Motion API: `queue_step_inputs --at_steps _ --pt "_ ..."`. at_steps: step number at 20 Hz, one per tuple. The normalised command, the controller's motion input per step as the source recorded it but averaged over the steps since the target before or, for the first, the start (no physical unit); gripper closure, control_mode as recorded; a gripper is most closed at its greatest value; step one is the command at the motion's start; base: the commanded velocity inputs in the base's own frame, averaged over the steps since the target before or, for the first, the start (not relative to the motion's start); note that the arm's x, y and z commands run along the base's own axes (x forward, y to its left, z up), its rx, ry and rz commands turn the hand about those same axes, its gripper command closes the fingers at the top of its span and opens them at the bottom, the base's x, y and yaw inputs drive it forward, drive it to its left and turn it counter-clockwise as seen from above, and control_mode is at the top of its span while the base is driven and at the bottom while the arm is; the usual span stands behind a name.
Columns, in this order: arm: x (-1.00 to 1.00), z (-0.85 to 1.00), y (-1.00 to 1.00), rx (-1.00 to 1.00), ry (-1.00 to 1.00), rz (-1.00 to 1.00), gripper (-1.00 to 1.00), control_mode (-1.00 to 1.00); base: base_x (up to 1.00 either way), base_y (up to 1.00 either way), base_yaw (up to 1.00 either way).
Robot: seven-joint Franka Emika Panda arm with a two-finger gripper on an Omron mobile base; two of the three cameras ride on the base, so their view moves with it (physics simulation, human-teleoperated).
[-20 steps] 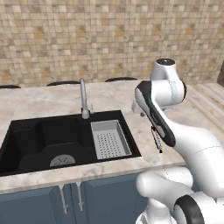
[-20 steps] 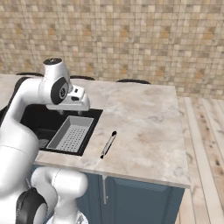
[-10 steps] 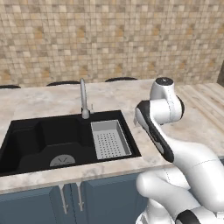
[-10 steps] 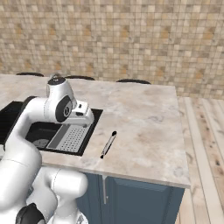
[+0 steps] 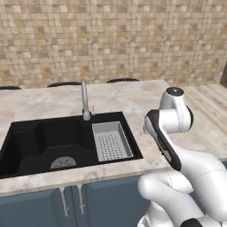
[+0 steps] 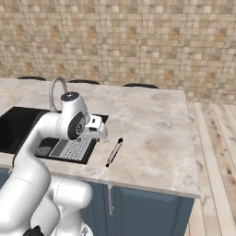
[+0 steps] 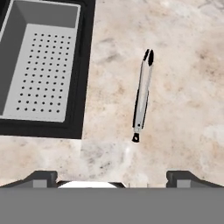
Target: Pick up the tongs from the counter and place them near the plate next to the oven.
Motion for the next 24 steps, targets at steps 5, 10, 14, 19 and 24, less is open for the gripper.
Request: queue_step_inputs --at_steps 5,10,14,19,24 --pt "0.0 -0.18 -0.43 0.06 0.01 0.0 -1.0 -1.0 0.0 0.0 0.0" --pt "0.06 -0.12 -0.48 0.11 0.06 -0.03 -1.0 -1.0 0.0 0.0 0.0" --pt "0.19 -0.23 -0.31 0.05 0.06 -0.04 -1.0 -1.0 0.0 0.0 0.0" --pt "0.36 -0.32 -0.01 0.0 0.13 -0.04 -1.0 -1.0 0.0 0.0 0.0" --pt "0.33 -0.31 0.0 0.0 0.1 0.0 -1.0 -1.0 0.0 0.0 0.0"
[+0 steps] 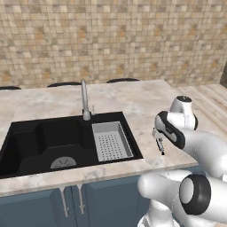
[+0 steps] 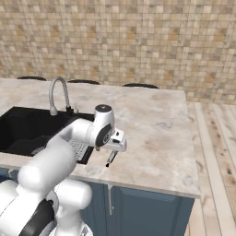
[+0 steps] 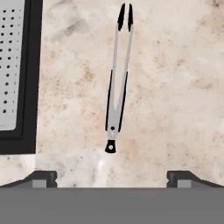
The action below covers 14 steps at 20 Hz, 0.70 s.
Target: Pick up the tongs from the counter and place them near the plate next to the oven.
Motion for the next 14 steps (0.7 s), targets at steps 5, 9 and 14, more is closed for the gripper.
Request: queue_step_inputs --at_steps 5,9,14 --pt "0.31 -0.28 0.0 0.0 0.03 0.0 -1.0 -1.0 0.0 0.0 0.0" --pt "0.31 -0.28 0.0 0.0 0.0 0.0 -1.0 -1.0 0.0 0.0 0.0" --pt "0.28 -0.3 0.0 0.0 0.0 0.0 -1.0 -1.0 0.0 0.0 0.0"
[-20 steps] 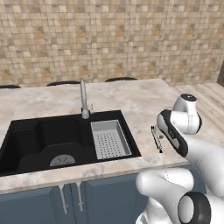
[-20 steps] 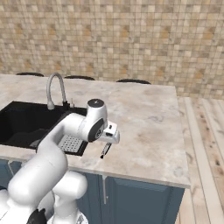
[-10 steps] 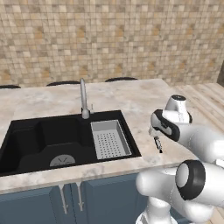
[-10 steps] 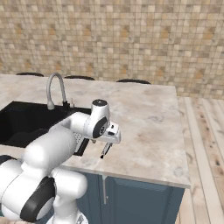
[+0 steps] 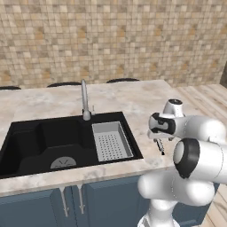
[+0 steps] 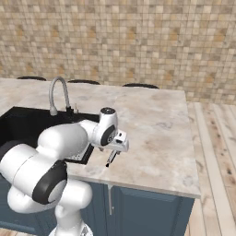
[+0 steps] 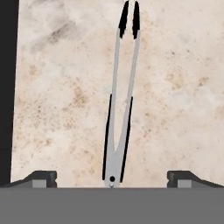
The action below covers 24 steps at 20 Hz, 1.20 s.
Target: Pick up the tongs from the counter and place them near the plate next to the oven.
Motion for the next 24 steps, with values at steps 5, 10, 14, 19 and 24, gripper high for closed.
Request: queue_step_inputs --at_steps 5,10,14,19,24 --pt "0.21 -0.29 -0.05 0.0 0.0 0.0 -1.0 -1.0 0.0 0.0 0.0" --pt "0.17 -0.23 -0.07 0.0 0.0 0.0 -1.0 -1.0 0.0 0.0 0.0" --pt "0.08 -0.18 -0.05 0.0 0.0 0.0 -1.0 -1.0 0.0 0.0 0.0" --pt "0.13 -0.18 0.0 0.0 0.0 0.0 -1.0 -1.0 0.0 0.0 0.0" --pt "0.13 -0.17 0.0 0.0 0.0 0.0 -1.0 -1.0 0.0 0.0 0.0"
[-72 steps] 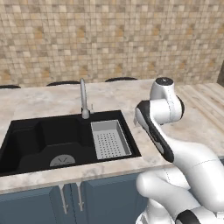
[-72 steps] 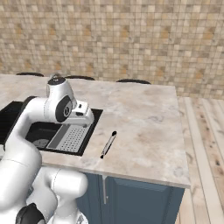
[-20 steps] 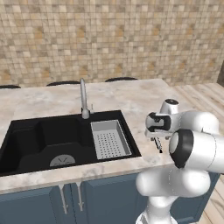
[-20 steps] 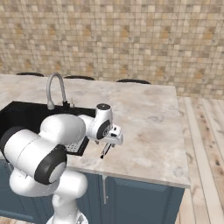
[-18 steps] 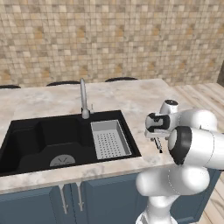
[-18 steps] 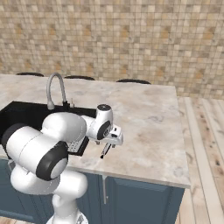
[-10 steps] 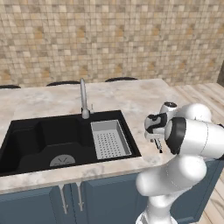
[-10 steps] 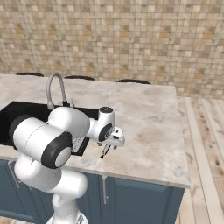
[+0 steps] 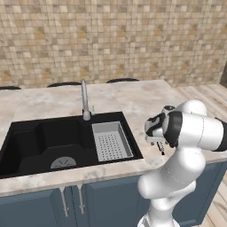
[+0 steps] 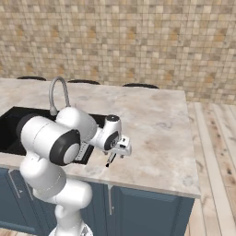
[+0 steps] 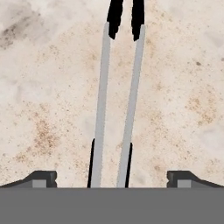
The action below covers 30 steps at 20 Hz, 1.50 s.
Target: Pick up the tongs from the counter and place them near the plate next to the oven.
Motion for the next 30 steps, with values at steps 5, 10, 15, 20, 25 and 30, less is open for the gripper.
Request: queue_step_inputs --at_steps 5,10,15,20,25,30 --pt "0.1 -0.16 0.0 0.0 0.0 0.0 -1.0 -1.0 0.0 0.0 0.0" --pt "0.02 -0.17 0.0 0.0 0.0 0.0 1.0 -1.0 0.0 0.0 0.0" --pt "0.0 -0.11 0.01 0.0 0.07 0.0 1.0 -1.0 0.0 0.0 0.0" --pt "0.0 -0.02 0.13 -0.01 0.16 0.0 1.0 -1.0 0.0 0.0 0.0" --pt "-0.19 0.12 0.0 0.0 0.01 -0.02 1.0 -1.0 0.0 0.0 0.0" --pt "-0.5 0.5 -0.03 0.0 -0.14 0.0 1.0 -1.0 0.0 0.0 0.0"
